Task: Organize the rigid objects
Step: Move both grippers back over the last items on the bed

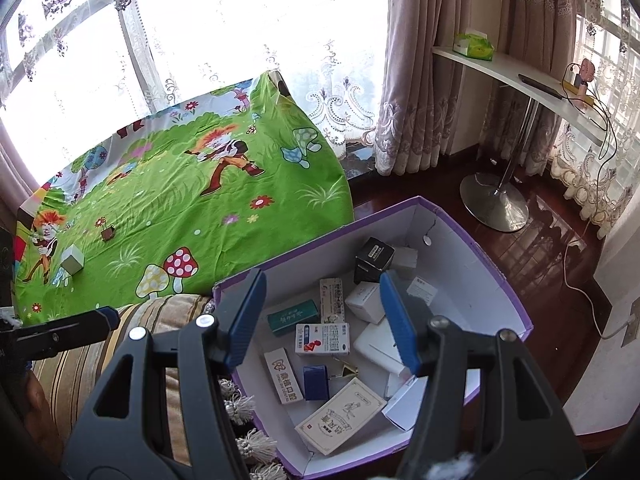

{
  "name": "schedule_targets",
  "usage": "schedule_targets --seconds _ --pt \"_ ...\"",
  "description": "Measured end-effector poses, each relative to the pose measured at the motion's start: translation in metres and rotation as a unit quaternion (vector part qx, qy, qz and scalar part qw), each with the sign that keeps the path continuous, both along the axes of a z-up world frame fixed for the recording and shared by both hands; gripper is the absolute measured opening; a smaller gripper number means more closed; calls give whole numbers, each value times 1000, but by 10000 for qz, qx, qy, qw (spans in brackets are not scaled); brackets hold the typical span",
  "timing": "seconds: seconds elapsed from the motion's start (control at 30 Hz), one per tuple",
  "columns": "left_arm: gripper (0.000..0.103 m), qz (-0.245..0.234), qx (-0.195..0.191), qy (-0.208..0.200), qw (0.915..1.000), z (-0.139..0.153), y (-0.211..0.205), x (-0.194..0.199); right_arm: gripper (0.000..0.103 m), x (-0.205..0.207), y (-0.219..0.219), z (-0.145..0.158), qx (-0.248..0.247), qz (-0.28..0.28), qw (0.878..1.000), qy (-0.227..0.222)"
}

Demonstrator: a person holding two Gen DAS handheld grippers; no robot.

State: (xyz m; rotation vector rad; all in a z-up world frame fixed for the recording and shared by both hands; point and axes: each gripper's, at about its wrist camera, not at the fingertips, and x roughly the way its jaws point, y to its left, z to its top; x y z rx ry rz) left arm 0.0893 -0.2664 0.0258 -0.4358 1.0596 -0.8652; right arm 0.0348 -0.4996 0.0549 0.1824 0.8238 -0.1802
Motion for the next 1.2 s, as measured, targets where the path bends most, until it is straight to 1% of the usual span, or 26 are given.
schedule_targets --seconds 0.17,0.3,0.5,0.67,0.7,0.73,0.8,0.87,0.97,1.03,1.1,1.17,1.2 --pt "38 90 -13 -9 10000 1 6 3 63 1 3 0 28 66 10000 3" --pt "38 266 -6 -52 9996 3 17 8 63 2 6 1 83 106 9999 -21" --pt "38 746 122 -215 9969 9 47 23 66 11 19 3 158 275 9995 -30" --pt "38 1238 283 -407 9911 19 84 41 66 22 35 8 203 471 9987 -51" --pt "41 1371 324 -443 9890 22 94 45 66 26 40 11 195 517 9984 -70" --pt "43 1521 361 -474 9866 26 105 50 66 29 45 14 187 566 9982 -97" --pt "51 1840 426 -529 9806 33 126 57 67 37 55 22 181 672 9974 -187" --pt "56 2158 565 -561 9732 40 146 65 70 46 67 31 201 765 9964 -295" --pt "59 2639 767 -507 9601 46 178 79 73 65 89 45 219 938 9943 -451" --pt "63 2991 998 -419 9481 46 200 89 74 76 106 52 218 1075 9925 -544" --pt "68 3328 1184 -297 9351 44 222 100 75 89 124 59 263 1216 9904 -604" --pt "72 3586 1376 -189 9231 40 239 111 79 101 142 63 313 1375 9877 -670" --pt "73 3677 1448 -132 9185 37 248 116 79 108 152 64 318 1431 9870 -663"
